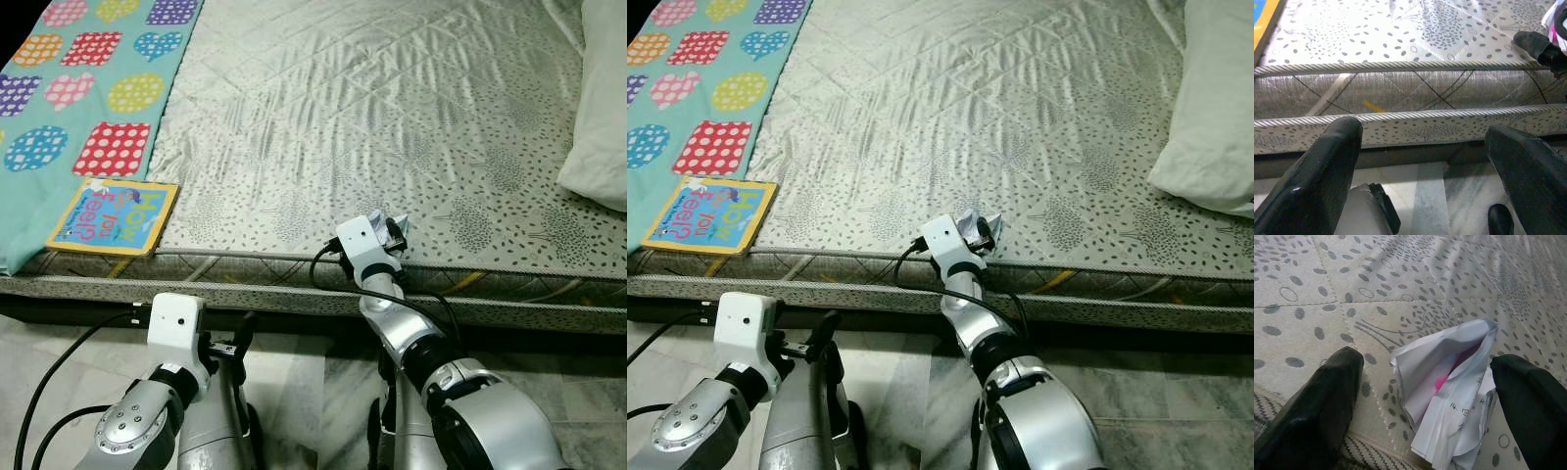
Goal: Clean up the room
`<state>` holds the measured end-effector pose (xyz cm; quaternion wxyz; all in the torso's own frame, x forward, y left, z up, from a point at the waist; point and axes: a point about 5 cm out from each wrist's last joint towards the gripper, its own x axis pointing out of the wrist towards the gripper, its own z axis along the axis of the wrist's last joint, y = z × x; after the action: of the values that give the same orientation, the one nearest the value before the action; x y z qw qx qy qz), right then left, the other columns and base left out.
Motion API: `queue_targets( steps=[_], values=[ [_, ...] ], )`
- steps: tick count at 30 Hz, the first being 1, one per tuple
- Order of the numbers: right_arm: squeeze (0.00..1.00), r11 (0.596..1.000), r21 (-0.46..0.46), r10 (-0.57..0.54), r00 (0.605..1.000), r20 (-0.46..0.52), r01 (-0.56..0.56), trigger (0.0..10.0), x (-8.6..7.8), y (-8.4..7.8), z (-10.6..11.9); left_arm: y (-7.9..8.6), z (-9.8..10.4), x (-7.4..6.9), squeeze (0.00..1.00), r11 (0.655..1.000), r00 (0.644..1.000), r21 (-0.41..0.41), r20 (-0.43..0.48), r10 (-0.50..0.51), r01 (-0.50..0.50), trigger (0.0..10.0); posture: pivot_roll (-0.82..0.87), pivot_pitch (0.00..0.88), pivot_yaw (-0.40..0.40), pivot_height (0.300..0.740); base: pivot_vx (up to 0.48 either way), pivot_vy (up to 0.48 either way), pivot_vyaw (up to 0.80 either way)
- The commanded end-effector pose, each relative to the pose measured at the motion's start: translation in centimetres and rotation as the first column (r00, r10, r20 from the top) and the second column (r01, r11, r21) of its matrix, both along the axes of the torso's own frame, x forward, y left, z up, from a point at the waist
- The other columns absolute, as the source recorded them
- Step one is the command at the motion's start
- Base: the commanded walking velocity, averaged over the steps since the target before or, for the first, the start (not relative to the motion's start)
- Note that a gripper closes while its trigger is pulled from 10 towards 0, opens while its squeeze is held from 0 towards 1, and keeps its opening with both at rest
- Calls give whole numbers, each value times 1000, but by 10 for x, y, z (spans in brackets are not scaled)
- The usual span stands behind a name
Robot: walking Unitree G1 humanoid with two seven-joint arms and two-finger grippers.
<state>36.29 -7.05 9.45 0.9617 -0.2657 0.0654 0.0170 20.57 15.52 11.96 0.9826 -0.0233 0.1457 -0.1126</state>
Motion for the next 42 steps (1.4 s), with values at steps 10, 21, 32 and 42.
queue_targets(
  steps=[10,21,32,42],
  values=[
    [0,997,31,-64,997,-50,66,0,4,-18,-4,7,-1,1,0,999,999,21,5,40,-40,10000,38,226,34,551,0,0,0],
    [0,991,91,-95,993,-72,101,0,6,-29,-3,5,-1,6,0,999,999,18,16,38,-39,10000,26,207,34,551,0,0,0],
    [0,984,141,-100,992,-75,110,0,7,-33,-2,5,-1,11,0,999,999,15,34,40,-41,10000,13,186,37,551,0,0,0],
    [0,977,174,-111,992,-67,122,0,8,-37,0,5,0,17,0,999,997,10,57,45,-45,10000,-3,164,34,551,0,0,0]
  ],
)
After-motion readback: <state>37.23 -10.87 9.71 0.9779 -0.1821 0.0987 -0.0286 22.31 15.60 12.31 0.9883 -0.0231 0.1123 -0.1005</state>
